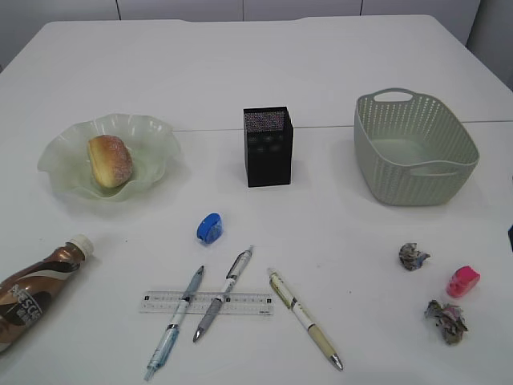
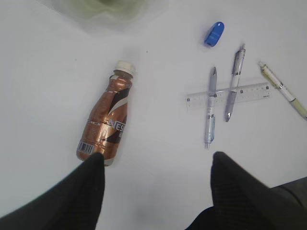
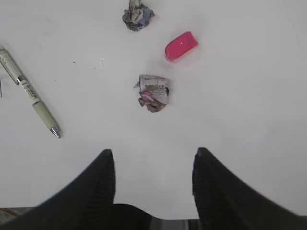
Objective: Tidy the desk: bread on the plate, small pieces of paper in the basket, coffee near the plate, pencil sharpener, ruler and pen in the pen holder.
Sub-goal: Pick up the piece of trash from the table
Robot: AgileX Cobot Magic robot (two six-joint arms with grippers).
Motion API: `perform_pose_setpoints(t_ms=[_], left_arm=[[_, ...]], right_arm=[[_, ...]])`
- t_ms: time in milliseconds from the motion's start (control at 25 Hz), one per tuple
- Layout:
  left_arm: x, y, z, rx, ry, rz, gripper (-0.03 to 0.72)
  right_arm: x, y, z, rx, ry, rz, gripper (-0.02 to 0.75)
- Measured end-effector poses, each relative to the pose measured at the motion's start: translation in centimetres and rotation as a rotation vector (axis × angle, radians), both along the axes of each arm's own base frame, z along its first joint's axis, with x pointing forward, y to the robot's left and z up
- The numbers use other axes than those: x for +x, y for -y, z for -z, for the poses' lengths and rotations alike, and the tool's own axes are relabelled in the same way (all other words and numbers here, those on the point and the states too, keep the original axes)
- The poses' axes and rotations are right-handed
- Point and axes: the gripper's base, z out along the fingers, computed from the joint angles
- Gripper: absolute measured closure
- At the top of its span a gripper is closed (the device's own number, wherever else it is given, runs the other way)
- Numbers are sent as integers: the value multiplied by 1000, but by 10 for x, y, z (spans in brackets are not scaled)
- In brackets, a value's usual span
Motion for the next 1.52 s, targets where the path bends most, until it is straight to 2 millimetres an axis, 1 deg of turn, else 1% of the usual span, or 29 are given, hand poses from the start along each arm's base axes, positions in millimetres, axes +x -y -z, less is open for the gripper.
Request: perform_pose_setpoints(t_ms=[120,200,280,360,440,640,720,880,1000,1120,1200,1280,1400,1520], left_arm=[[-18,-4,-9,-22,51,-15,185],[-26,-6,-14,-34,77,-25,187],[-30,-7,-16,-41,89,-30,188],[-31,-8,-16,-43,92,-31,188],[-31,-7,-16,-46,91,-33,188],[-31,-7,-16,-47,91,-35,188],[-31,-7,-16,-50,90,-36,188],[-31,-7,-16,-51,89,-37,189],[-31,-7,-16,-55,88,-44,189],[-31,-7,-16,-60,86,-53,189],[-31,-7,-16,-61,85,-54,189],[-31,-7,-16,-62,85,-56,189],[-31,-7,-16,-63,84,-58,189],[-31,-7,-16,-63,84,-58,190]], right_arm=[[13,-3,11,28,5,14,324],[20,-4,25,41,-6,25,324],[22,-6,39,56,-33,38,324],[22,-6,53,59,-73,45,324],[24,-6,62,55,-106,47,324],[34,-6,79,43,-147,26,323],[39,-5,83,24,-120,21,323],[47,-1,88,-20,-11,19,324],[41,1,96,-31,38,25,324],[27,2,106,-40,98,24,324],[15,-2,114,-51,133,-9,324],[8,-8,117,-54,158,-47,323],[6,-19,115,-57,203,-114,323],[7,-22,119,-69,186,-128,324]])
